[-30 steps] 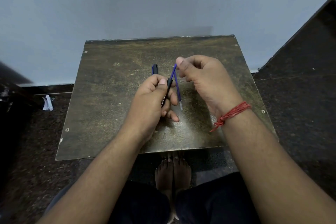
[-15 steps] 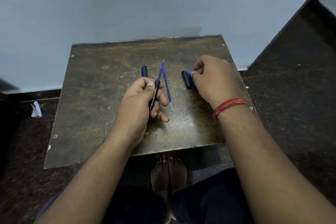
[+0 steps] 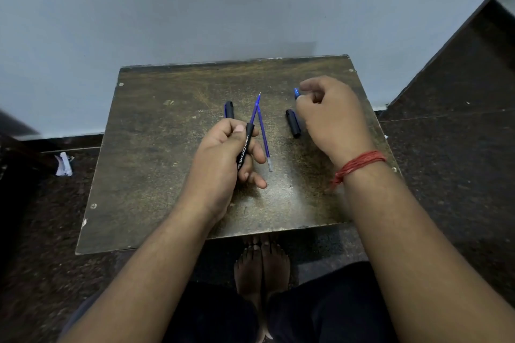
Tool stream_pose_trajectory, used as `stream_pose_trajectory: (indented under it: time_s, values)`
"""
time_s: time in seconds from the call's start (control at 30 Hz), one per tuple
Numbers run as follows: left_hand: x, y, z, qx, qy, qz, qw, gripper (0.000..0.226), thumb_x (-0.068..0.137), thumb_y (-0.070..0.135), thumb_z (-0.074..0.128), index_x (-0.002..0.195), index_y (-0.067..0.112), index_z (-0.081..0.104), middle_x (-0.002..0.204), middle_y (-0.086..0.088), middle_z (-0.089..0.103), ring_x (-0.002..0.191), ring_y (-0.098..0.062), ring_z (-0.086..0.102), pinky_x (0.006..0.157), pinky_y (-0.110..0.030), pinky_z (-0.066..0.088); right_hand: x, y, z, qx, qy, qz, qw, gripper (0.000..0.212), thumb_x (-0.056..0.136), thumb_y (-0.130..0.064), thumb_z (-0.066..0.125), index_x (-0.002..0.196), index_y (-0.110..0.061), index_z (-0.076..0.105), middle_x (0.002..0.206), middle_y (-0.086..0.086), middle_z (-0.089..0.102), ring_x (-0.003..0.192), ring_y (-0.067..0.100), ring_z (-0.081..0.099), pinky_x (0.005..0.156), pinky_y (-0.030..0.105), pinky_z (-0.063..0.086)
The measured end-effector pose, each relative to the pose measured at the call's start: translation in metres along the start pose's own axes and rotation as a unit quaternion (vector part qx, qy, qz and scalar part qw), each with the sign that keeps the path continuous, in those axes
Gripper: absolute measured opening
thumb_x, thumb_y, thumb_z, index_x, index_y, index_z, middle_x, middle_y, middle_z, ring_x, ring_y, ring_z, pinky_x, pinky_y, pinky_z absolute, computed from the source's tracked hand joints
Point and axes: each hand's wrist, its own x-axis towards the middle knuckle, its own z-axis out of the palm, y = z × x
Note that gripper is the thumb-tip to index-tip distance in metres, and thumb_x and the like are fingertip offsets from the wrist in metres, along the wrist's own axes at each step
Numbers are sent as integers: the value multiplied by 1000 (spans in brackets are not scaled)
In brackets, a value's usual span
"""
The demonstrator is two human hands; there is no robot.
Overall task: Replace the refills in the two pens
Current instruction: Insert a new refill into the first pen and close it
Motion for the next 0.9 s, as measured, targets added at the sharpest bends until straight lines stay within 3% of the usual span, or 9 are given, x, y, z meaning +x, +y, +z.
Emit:
stream_pose_trajectory:
  time_s: [0.13, 0.3, 0.43, 0.57, 0.9]
  values:
    - [1, -1, 0, 1, -2, 0, 1000, 21, 105, 19, 42, 97, 7, 57, 63, -6, 62, 39, -10, 36, 41, -28, 47, -8, -10, 7, 227, -25, 42, 973, 15, 85, -10, 65, 89, -19, 76, 68, -12, 68, 57, -4, 56, 52, 12, 42]
    - [0, -1, 1, 9, -3, 4, 1000, 21, 105, 19, 42, 97, 6, 56, 63, -5, 62, 39, -10, 35, 41, -28, 47, -9, -14, 13, 373, -43, 76, 924, 10, 88, -12, 69, 82, -19, 72, 77, -1, 73, 71, 8, 52, 59, 19, 39]
    - [0, -1, 1, 18, -18, 8, 1000, 22, 106, 18, 41, 101, 1, 53, 63, -6, 62, 38, -10, 34, 40, -27, 47, -7, -13, 10, 414, -1, 100, 905, 12, 90, -11, 68, 82, -19, 71, 70, -7, 68, 62, 7, 47, 47, 18, 35]
    - [-1, -1, 2, 20, -34, 10, 999, 23, 105, 18, 41, 102, -2, 52, 64, -6, 62, 38, -10, 35, 40, -28, 47, -5, -11, 9, 419, 1, 114, 901, 10, 89, -13, 69, 84, -19, 73, 85, 3, 69, 69, 8, 51, 50, 21, 35]
    - [-1, -1, 2, 6, -61, 5, 998, 21, 103, 19, 43, 97, 4, 56, 64, -8, 62, 37, -9, 35, 40, -28, 48, -4, -9, 9, 415, -13, 99, 904, 11, 89, -13, 68, 84, -19, 75, 84, 2, 73, 73, 10, 50, 51, 22, 35]
